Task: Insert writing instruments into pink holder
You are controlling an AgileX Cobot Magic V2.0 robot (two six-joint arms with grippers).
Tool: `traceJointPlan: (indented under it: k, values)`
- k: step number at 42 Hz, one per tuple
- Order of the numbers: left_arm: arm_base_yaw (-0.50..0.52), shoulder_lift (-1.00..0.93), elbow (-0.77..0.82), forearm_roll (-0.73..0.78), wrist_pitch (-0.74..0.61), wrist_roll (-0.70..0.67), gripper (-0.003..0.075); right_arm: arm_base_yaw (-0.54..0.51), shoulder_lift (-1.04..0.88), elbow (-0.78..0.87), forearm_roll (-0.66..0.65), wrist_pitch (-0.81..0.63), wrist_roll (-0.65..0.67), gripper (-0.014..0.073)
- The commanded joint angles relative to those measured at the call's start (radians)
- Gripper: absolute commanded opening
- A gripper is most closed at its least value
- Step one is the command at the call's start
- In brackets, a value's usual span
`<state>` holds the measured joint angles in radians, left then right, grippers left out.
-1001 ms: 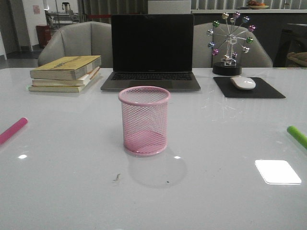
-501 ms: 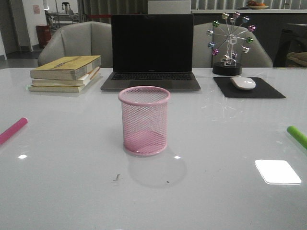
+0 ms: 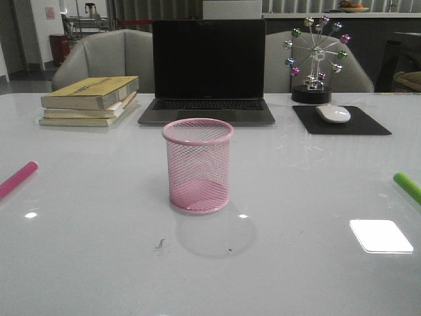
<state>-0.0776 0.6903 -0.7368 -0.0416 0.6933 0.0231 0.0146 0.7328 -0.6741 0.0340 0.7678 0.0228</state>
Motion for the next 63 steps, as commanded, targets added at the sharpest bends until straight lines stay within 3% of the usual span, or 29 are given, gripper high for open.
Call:
traceJointPlan:
  k: [1, 5, 10, 14, 35, 49, 63]
  values:
    - [-0.004, 0.025, -0.028, -0.007, -0.069, 0.001, 0.0116, -0.005, 0.039, -0.026, -0.012, -0.041, -0.001, 0.0043]
    - [-0.004, 0.039, -0.028, 0.003, -0.077, 0.001, 0.0257, -0.005, 0.080, -0.026, -0.012, -0.041, -0.001, 0.0160]
    - [-0.004, 0.038, -0.019, 0.003, -0.102, 0.001, 0.0528, -0.005, 0.142, -0.026, -0.012, -0.050, -0.001, 0.0390]
    - [-0.013, 0.038, 0.001, -0.005, -0.117, 0.001, 0.0608, -0.007, 0.198, -0.029, -0.012, -0.062, 0.012, 0.0475]
    - [-0.376, 0.038, 0.028, -0.005, -0.169, 0.048, 0.0495, -0.008, 0.683, -0.263, -0.012, -0.126, 0.030, 0.0479]
    - [-0.391, 0.038, 0.028, -0.005, -0.169, 0.048, 0.0442, -0.018, 0.988, -0.502, -0.010, -0.074, 0.029, 0.0479]
    - [-0.391, 0.038, 0.028, -0.005, -0.169, 0.048, 0.0401, -0.018, 1.154, -0.642, -0.010, -0.049, 0.013, 0.0479]
